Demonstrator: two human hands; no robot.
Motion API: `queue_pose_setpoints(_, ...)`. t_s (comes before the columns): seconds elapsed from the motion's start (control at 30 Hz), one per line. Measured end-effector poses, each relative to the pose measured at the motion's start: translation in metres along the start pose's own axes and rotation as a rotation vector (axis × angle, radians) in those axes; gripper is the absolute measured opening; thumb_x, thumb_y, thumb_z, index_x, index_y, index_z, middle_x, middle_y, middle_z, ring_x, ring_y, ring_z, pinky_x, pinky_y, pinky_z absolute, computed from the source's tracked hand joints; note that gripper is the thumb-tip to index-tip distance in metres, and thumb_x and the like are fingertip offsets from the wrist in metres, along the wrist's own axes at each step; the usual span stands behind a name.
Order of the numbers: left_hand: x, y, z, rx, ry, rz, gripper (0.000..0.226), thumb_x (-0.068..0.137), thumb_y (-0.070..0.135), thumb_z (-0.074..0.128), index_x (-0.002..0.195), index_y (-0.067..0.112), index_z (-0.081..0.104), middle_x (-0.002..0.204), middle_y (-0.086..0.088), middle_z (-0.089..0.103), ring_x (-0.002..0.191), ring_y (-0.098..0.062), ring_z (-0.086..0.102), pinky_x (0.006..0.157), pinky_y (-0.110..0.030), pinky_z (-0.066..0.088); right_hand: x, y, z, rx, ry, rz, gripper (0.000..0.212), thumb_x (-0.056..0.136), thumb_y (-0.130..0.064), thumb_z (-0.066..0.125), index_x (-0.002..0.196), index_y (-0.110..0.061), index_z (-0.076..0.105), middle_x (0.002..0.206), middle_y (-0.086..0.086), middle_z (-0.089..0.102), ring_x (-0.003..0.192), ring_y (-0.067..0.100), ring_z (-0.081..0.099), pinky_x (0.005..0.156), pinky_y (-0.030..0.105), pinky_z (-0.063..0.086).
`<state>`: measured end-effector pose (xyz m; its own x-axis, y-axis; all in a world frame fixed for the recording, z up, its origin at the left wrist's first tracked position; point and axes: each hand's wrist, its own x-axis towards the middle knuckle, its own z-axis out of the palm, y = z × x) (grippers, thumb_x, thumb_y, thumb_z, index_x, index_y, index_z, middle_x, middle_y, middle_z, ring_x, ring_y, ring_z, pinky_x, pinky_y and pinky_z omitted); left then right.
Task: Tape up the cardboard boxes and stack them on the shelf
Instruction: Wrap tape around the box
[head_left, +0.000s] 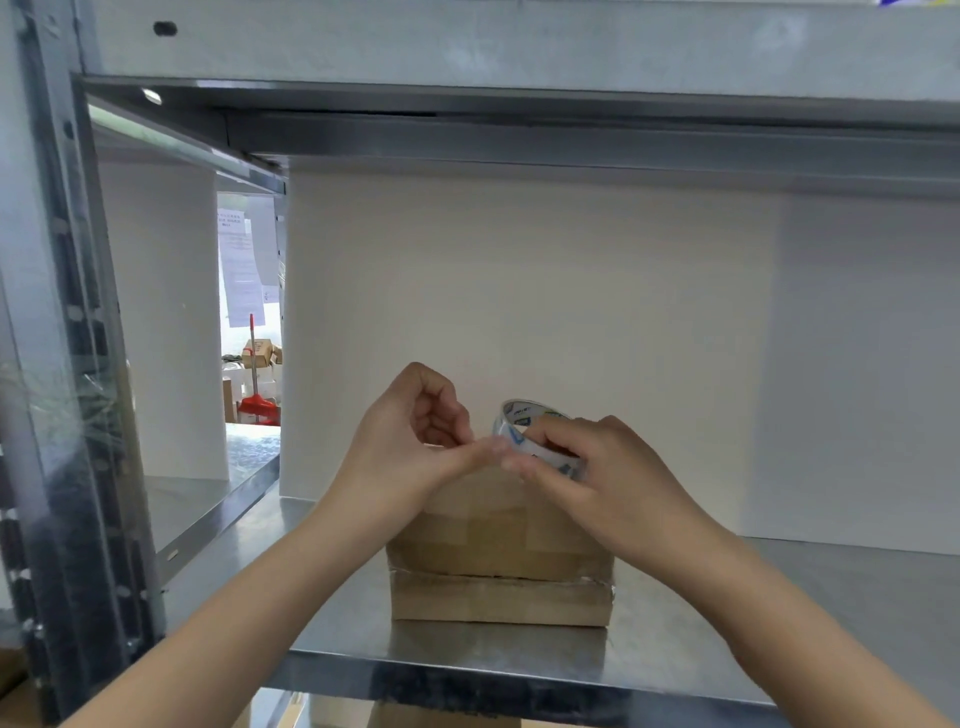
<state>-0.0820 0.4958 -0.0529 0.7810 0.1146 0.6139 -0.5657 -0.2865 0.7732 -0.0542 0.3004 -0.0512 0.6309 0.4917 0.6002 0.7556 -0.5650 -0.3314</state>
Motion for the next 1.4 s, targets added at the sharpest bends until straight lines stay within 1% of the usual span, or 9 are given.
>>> queue_pose_setpoints(0.13,0.007,-0.003,-0.003,0.069,0.079,0.041,0.039,0.071,0.006,0.088,0.09,0.017,0.055,0.074,-0.004,0.065,0.075,-0.015,0.069,0.075,-0.028,0.058,-0.003,-0.001,-0.016,0.084,-0.104,0.054,0.04,0.084,-0.057,0.042,0.082,-0.023,0.064,0.075,-0.001,0.063,0.069,0.019,0.058,0.065,0.046,0.045)
queue_pose_setpoints(0.3,0.008,0.008,-0.003,-0.061,0.171,0.042,0.045,0.072,-0.004,0.084,0.085,0.016,0.047,0.071,-0.012,0.061,0.069,-0.027,0.073,0.072,-0.033,0.061,-0.001,0.008,-0.037,0.122,-0.151,0.129,0.033,0.095,-0.044,0.051,0.074,-0.022,0.062,0.086,-0.012,0.071,0.115,0.008,0.054,0.102,0.036,0.04)
queue_pose_setpoints(0.37,0.005,0.012,0.002,-0.065,0.186,0.047,0.045,0.071,-0.004,0.085,0.086,0.015,0.047,0.068,-0.012,0.062,0.07,-0.03,0.072,0.072,-0.034,0.062,0.001,0.005,-0.045,0.155,-0.105,0.113,0.033,0.1,-0.04,0.05,0.074,-0.021,0.06,0.079,-0.007,0.071,0.094,0.025,0.063,0.091,0.047,0.045)
queue_pose_setpoints(0.5,0.001,0.017,0.009,-0.087,0.223,0.07,0.042,0.073,-0.002,0.084,0.087,0.014,0.048,0.06,0.002,0.059,0.068,-0.024,0.071,0.081,-0.048,0.061,0.012,0.011,-0.052,0.042,-0.06,0.126,0.034,0.094,-0.049,0.057,0.074,-0.022,0.064,0.064,0.004,0.062,0.061,0.009,0.06,0.059,0.021,0.042)
queue_pose_setpoints(0.6,0.003,0.021,0.007,-0.1,0.254,0.071,0.042,0.073,-0.003,0.084,0.088,0.013,0.048,0.065,-0.006,0.059,0.068,-0.022,0.074,0.076,-0.038,0.062,0.017,0.027,-0.05,-0.155,-0.043,0.206,0.062,0.083,-0.065,0.063,0.06,-0.009,0.049,0.055,0.006,0.041,0.048,0.017,0.04,0.053,0.024,0.028)
queue_pose_setpoints(0.7,0.009,0.017,-0.004,-0.231,0.282,-0.004,0.042,0.075,-0.01,0.08,0.092,0.008,0.046,0.065,-0.012,0.056,0.068,-0.029,0.075,0.068,-0.032,0.063,0.016,0.034,-0.06,0.113,-0.009,0.359,0.072,0.085,-0.072,0.05,0.05,-0.008,0.047,0.059,-0.001,0.055,0.056,0.007,0.049,0.069,0.012,0.033)
queue_pose_setpoints(0.8,0.012,0.003,-0.02,-0.378,0.27,-0.143,0.045,0.075,-0.014,0.077,0.093,0.009,0.043,0.056,-0.003,0.06,0.073,-0.035,0.076,0.072,-0.037,0.064,0.017,0.046,-0.075,0.401,-0.08,0.462,0.067,0.098,-0.057,0.038,0.057,-0.009,0.06,0.074,0.008,0.069,0.079,0.013,0.063,0.101,0.03,0.036)
queue_pose_setpoints(0.93,0.007,-0.009,-0.034,-0.399,0.274,-0.209,0.049,0.076,-0.013,0.076,0.086,0.015,0.037,0.055,0.001,0.058,0.075,-0.036,0.076,0.074,-0.032,0.063,0.016,0.069,-0.086,0.187,-0.035,0.465,0.053,0.084,-0.054,0.068,0.062,-0.007,0.06,0.058,0.003,0.047,0.056,0.014,0.043,0.07,0.028,0.038)
queue_pose_setpoints(1.4,-0.003,-0.052,-0.055,-0.282,0.295,-0.454,0.05,0.074,-0.011,0.078,0.083,0.017,0.037,0.109,-0.044,0.061,0.079,-0.032,0.076,0.066,-0.023,0.062,-0.007,0.101,-0.048,-0.091,-0.073,0.415,0.057,0.079,-0.047,0.076,0.058,-0.015,0.034,0.055,-0.002,0.026,0.05,0.013,0.025,0.055,0.03,0.021)
